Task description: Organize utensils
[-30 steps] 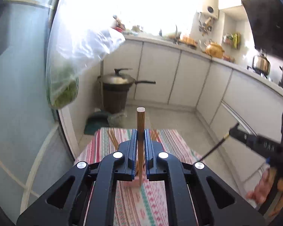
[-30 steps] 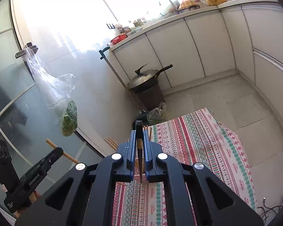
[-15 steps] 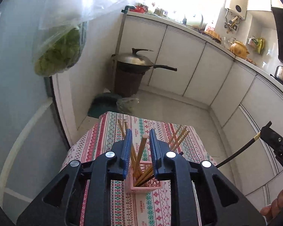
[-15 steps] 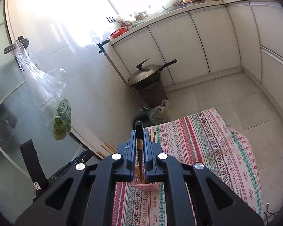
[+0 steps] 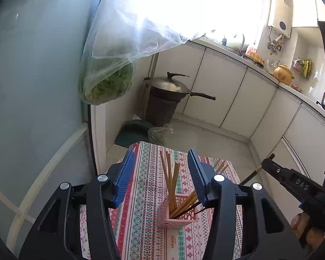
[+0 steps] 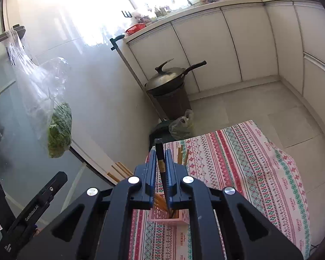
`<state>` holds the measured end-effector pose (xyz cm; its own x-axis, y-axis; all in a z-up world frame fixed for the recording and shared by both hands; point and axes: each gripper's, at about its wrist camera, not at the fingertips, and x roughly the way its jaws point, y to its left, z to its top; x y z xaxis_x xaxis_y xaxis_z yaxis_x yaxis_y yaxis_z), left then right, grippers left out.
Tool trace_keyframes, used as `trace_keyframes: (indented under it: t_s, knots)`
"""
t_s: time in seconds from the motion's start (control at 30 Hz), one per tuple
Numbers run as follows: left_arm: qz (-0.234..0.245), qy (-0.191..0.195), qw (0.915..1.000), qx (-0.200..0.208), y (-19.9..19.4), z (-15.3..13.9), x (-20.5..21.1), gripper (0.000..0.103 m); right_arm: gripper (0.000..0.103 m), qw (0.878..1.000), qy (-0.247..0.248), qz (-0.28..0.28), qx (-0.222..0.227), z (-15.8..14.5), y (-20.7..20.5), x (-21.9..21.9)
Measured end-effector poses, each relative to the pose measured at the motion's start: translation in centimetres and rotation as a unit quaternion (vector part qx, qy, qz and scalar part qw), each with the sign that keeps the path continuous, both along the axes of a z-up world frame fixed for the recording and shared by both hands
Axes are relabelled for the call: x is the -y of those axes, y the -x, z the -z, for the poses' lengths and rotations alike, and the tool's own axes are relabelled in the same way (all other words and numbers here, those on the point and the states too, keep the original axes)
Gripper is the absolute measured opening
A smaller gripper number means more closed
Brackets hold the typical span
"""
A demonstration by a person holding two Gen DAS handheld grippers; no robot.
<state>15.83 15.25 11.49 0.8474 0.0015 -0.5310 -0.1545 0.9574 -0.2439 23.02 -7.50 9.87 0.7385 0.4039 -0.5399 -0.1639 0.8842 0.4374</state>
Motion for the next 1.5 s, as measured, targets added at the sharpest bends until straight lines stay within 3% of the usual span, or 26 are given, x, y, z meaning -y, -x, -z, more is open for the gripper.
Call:
trace_keyframes:
  t_s: [0.2,0.3,0.4,0.47,0.57,0.87,1.13,1.37,1.5]
  knots:
    - [0.002,-0.005,0.9999,-0.012,-0.4,0.9,0.2,0.049,0.011,1.0,-0.003,0.0,-0.021,3.0,-2.2,-2.3]
    - [-0.003,-0.01,0.9999,-0.003,0.0,0.5,0.5,0.051,0.014,1.0,-0.002,0.001,-0.01,2.4,-1.4,-2.3]
    - [-0.016,-0.02,0.9996,0.012,0.7,-0.2,1.3,0.06,0.019,1.0,0.019,0.006,0.018,0.9,0.1,-2.1]
    - [-0.029,-0.04,0.9986,0.018,1.0,-0.7,2.4,0.071,0.031,0.999,0.039,0.01,0.03,0.2,1.2,-2.2]
    - [-0.043,-0.079,0.9956,0.027,1.9,-0.9,4.1,0.079,0.047,0.996,0.07,0.023,0.045,0.0,3.0,-2.0]
    - [-0.069,-0.138,0.9877,0.024,4.4,0.7,6.6,0.094,0.071,0.987,0.127,0.083,0.047,1.0,6.3,1.2]
    - [-0.073,-0.152,0.9856,-0.004,6.4,2.6,7.8,0.096,0.083,0.981,0.157,0.114,0.026,3.3,9.2,3.5]
    - [-0.049,-0.152,0.987,-0.019,7.3,4.0,8.9,0.096,0.095,0.977,0.169,0.129,0.022,4.1,11.0,4.6]
    - [-0.035,-0.149,0.9879,-0.023,7.7,4.4,9.4,0.096,0.096,0.976,0.176,0.127,0.011,4.5,11.5,4.8]
